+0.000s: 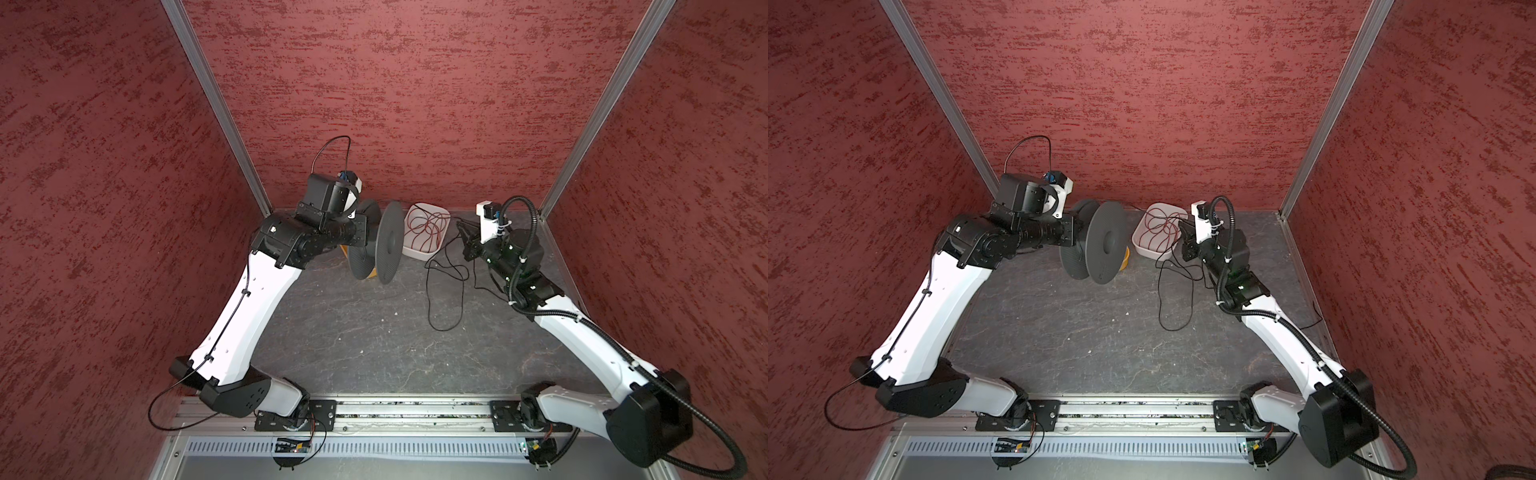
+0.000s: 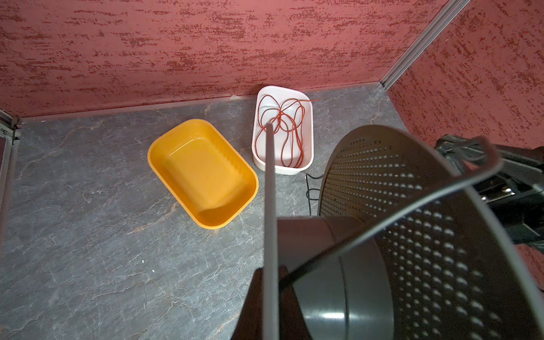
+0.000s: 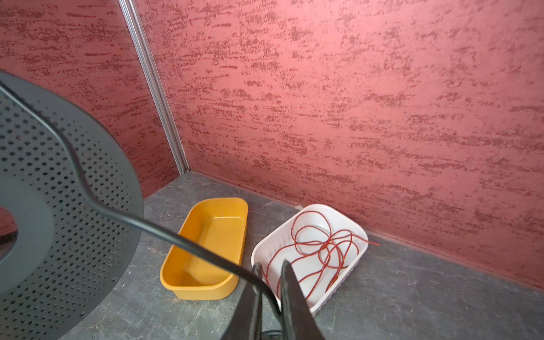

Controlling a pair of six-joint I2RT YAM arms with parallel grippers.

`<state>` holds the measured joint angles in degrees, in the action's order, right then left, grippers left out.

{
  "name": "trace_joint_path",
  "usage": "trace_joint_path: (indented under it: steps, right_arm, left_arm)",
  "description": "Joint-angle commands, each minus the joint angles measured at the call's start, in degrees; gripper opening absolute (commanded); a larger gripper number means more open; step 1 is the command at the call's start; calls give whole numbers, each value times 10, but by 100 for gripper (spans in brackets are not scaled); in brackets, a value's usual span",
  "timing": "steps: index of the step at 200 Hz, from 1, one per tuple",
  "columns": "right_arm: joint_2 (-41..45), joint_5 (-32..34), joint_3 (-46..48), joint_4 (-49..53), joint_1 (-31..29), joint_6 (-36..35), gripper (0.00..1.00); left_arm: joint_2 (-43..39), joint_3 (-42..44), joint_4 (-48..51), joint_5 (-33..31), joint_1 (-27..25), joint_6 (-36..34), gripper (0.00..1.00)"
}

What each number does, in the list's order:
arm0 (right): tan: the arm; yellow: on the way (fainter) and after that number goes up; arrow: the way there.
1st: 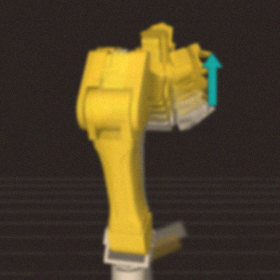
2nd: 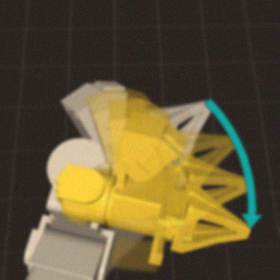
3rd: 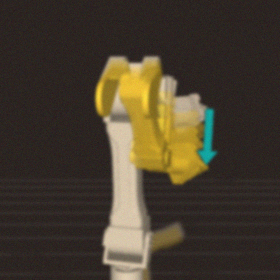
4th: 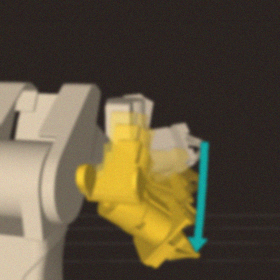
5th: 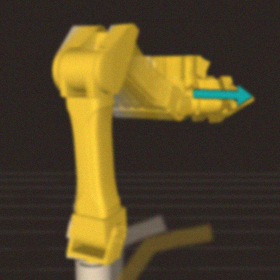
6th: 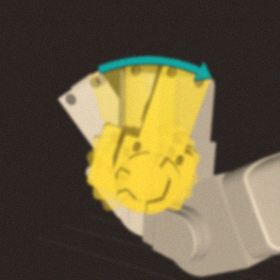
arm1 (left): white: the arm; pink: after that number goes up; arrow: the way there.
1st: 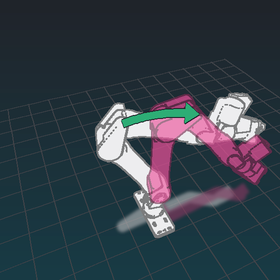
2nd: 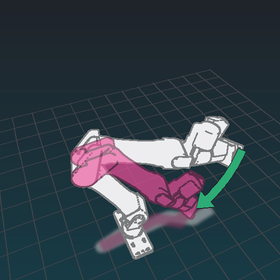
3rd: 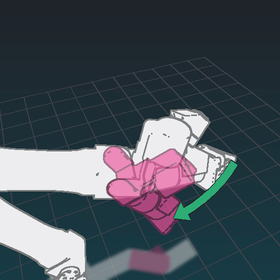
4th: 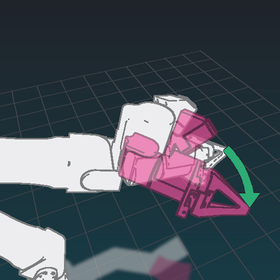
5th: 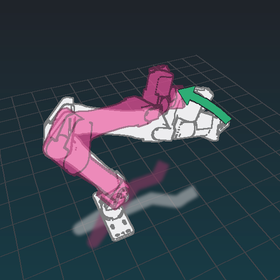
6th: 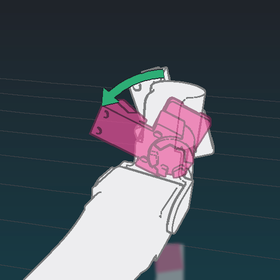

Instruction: Wrap the cables

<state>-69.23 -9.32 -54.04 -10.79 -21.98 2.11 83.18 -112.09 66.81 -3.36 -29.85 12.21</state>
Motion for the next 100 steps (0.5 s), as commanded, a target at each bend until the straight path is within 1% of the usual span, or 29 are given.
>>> trace_joint_path:
  steps: [1, 8, 14, 21, 32, 50, 66, 84, 100]
  right_arm:
    - [-21, -36, -3, 42, 4, 5, 38]
    - [-30, -38, -3, 51, 4, 11, 51]
    - [-40, -42, -4, 62, 4, 15, 60]
    - [-50, -44, -4, 74, 4, 21, 65]
    - [-58, -41, 6, 80, 4, 36, 70]
    - [-50, -42, 47, 67, 4, 64, 71]
    - [-32, -62, 96, 34, 4, 86, 71]
    - [-18, -60, 143, 8, 3, 107, 69]
    - [-15, -84, 172, -13, -3, 118, 66]
  left_arm:
    - [-16, -9, -41, 0, 0, 9, 0]
    - [-18, -5, -44, 0, 1, 9, 0]
    - [-19, -3, -45, -1, 1, 9, 0]
    - [-21, -1, -47, -2, 1, 9, 0]
    - [-25, 8, -52, -4, 2, 10, 0]
    - [-26, 19, -56, -10, 6, 11, 0]
    - [-22, 25, -56, -15, 7, 11, 0]
    - [-21, 33, -63, -13, 8, 13, 0]
    - [-19, 38, -71, -10, 8, 15, 0]
